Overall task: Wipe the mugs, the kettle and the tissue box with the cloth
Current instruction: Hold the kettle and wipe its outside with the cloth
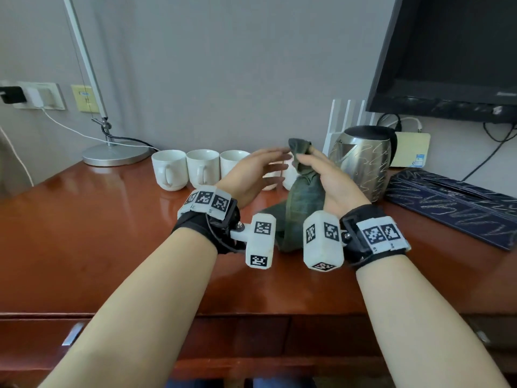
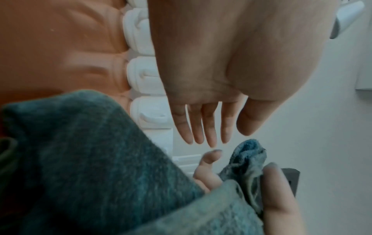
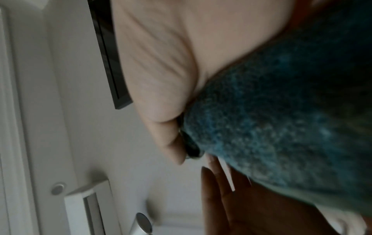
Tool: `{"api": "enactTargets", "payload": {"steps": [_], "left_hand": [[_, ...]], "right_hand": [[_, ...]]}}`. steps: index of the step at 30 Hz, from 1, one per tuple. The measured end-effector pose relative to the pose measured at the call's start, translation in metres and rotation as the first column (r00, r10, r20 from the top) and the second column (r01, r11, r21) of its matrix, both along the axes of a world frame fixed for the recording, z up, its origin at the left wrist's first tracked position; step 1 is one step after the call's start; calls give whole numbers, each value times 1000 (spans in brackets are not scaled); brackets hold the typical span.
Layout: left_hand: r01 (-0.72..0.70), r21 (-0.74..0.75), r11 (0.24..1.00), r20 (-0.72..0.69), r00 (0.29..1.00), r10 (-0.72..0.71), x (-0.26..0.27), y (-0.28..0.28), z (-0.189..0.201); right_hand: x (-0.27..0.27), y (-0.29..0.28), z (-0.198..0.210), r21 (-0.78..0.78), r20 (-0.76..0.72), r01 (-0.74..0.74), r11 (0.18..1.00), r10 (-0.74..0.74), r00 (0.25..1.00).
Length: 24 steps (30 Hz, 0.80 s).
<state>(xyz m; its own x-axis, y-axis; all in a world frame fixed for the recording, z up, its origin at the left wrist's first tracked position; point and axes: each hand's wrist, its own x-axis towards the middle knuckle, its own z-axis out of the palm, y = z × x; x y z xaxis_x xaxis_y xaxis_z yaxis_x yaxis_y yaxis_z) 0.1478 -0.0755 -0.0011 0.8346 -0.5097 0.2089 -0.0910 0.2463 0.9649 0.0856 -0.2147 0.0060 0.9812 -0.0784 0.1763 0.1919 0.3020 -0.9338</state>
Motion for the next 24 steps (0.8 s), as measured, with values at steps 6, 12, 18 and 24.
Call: {"api": "enactTargets", "payload": {"steps": [6, 12, 18, 24], "left_hand": [[184, -37, 982, 109, 978, -179, -39, -6, 22], [369, -72, 926, 158, 921, -355, -63, -5, 34], [228, -194, 954, 105, 972, -211, -78, -15, 50], [100, -34, 994, 175, 980, -93, -89, -36, 68]], "right_hand": [[-45, -11, 17, 205, -75, -202, 958, 221, 972], [-83, -20, 35, -2, -31, -332, 943, 332, 943], [-103, -27, 34, -38, 11, -191, 981, 192, 981], [-99, -47, 23, -117, 46, -227, 967, 234, 971]]}}
